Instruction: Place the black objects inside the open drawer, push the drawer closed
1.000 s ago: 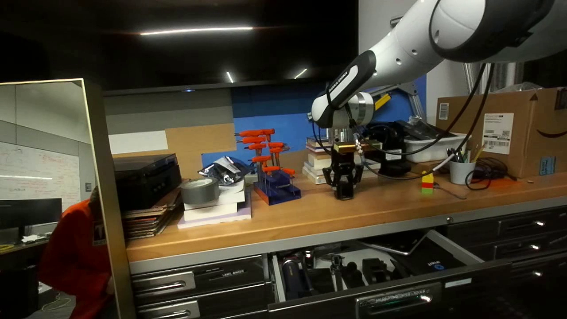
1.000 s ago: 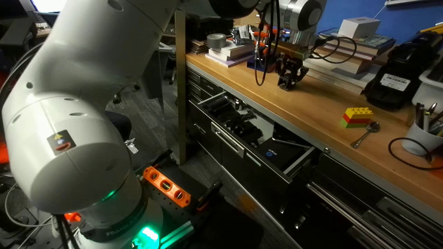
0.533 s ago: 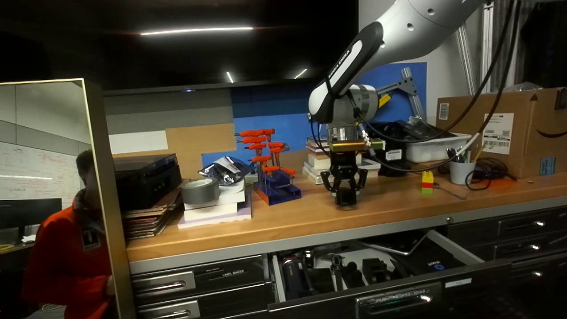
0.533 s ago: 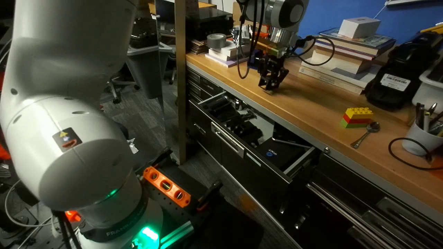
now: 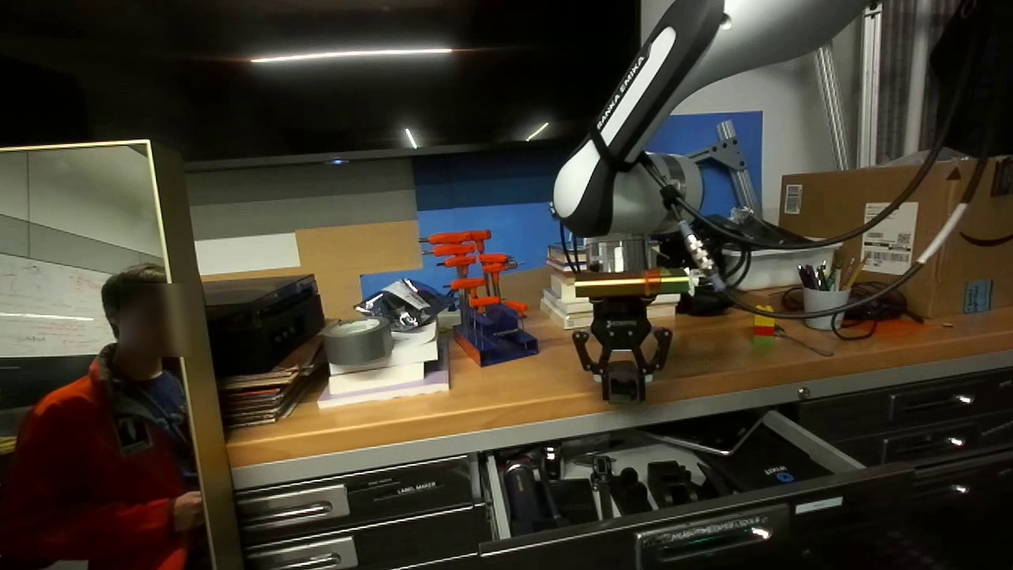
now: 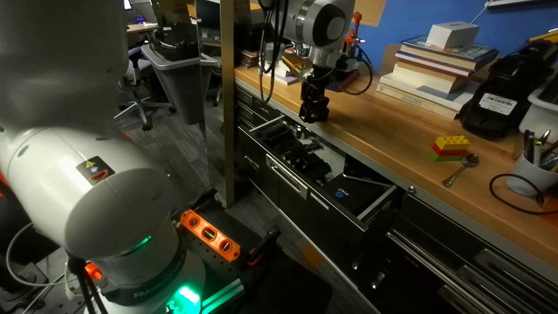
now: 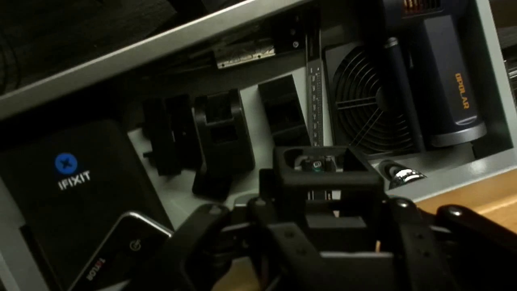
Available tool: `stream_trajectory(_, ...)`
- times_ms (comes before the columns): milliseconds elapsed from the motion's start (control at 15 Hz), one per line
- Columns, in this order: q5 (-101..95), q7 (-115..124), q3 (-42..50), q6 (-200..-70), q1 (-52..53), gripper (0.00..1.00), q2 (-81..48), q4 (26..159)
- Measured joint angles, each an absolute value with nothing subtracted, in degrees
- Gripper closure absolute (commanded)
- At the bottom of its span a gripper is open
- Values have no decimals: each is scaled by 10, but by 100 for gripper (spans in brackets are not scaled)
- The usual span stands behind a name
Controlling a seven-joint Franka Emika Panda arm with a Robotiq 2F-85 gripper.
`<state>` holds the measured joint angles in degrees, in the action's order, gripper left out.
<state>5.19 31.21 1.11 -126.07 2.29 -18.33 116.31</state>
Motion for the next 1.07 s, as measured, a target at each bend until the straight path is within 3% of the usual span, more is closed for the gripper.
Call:
stream_trajectory(533,31,547,11,-1556,80,75,-108,1392)
stream_trajectory(1067,-81,727,93,-1746,128,75,-115,1455)
